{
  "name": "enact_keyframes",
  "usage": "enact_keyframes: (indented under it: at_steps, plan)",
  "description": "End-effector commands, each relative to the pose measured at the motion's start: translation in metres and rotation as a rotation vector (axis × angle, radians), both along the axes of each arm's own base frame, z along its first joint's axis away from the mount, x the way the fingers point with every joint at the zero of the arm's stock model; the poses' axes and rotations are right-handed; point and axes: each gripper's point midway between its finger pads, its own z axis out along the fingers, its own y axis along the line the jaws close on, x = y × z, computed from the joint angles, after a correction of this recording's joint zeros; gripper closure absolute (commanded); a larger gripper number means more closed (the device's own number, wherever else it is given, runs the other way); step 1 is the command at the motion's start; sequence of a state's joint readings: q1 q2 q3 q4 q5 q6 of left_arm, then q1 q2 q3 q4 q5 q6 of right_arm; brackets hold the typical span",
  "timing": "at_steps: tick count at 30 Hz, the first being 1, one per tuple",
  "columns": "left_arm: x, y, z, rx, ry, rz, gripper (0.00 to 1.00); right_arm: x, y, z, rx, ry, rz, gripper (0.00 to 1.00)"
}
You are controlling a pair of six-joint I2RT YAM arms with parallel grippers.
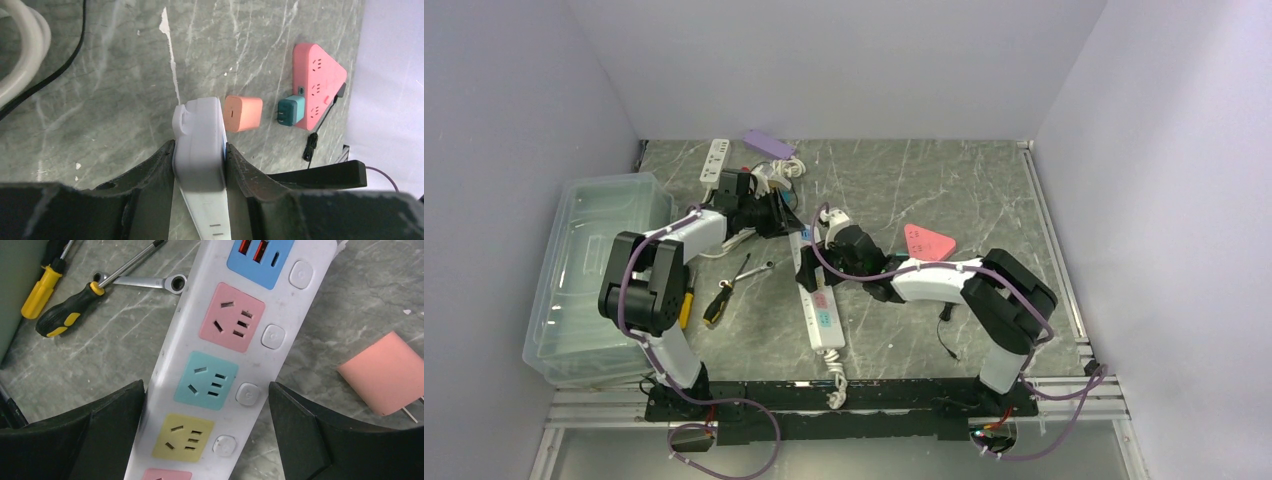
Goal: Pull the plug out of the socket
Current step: Place the socket at the center of the board.
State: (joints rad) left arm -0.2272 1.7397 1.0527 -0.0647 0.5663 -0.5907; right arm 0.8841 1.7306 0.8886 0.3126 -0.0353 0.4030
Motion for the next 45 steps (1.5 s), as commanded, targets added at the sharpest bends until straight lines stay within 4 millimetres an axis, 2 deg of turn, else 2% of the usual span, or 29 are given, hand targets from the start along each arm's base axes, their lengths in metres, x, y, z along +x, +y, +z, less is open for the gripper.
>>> enact_keyframes:
  at_steps: [1,8,17,25,28,31,34,36,40,42,45]
  plan:
    - [-0.008,-0.021,0.047,-0.072,-0.114,-0.101,1.00,0.000,-0.018,-0.044,-0.173,0.069,-0.060,0.06]
    - [-0.008,-0.020,0.049,-0.065,-0.121,-0.102,1.00,0.006,-0.028,-0.041,-0.181,0.046,-0.121,0.01]
    - [-0.006,-0.022,0.057,-0.118,-0.149,-0.112,1.00,0.011,-0.040,-0.038,-0.131,0.088,-0.155,0.00]
    - [-0.001,-0.014,0.057,-0.145,-0.144,-0.079,1.00,0.017,-0.052,-0.037,-0.131,0.087,-0.208,0.00]
    - [-0.002,-0.014,0.059,-0.155,-0.149,-0.083,1.00,0.016,-0.050,-0.037,-0.121,0.094,-0.193,0.01]
    - [-0.002,-0.016,0.060,-0.168,-0.152,-0.091,1.00,0.011,-0.040,-0.035,-0.082,0.098,-0.133,0.06]
    - [-0.002,-0.015,0.057,-0.164,-0.141,-0.091,1.00,0.012,-0.040,-0.036,-0.087,0.095,-0.134,0.21]
    - [0.000,-0.012,0.054,-0.129,-0.129,-0.074,0.85,0.016,-0.042,-0.040,-0.113,0.096,-0.155,0.27]
    - [0.004,0.001,0.055,-0.031,-0.134,-0.040,0.44,0.019,-0.042,-0.045,-0.142,0.110,-0.167,0.31]
    - [0.006,0.009,0.062,0.022,-0.174,-0.024,0.34,0.020,-0.043,-0.051,-0.162,0.129,-0.177,0.34]
    - [0.008,0.023,0.077,0.104,-0.234,0.009,0.24,0.023,-0.049,-0.059,-0.206,0.146,-0.219,0.36]
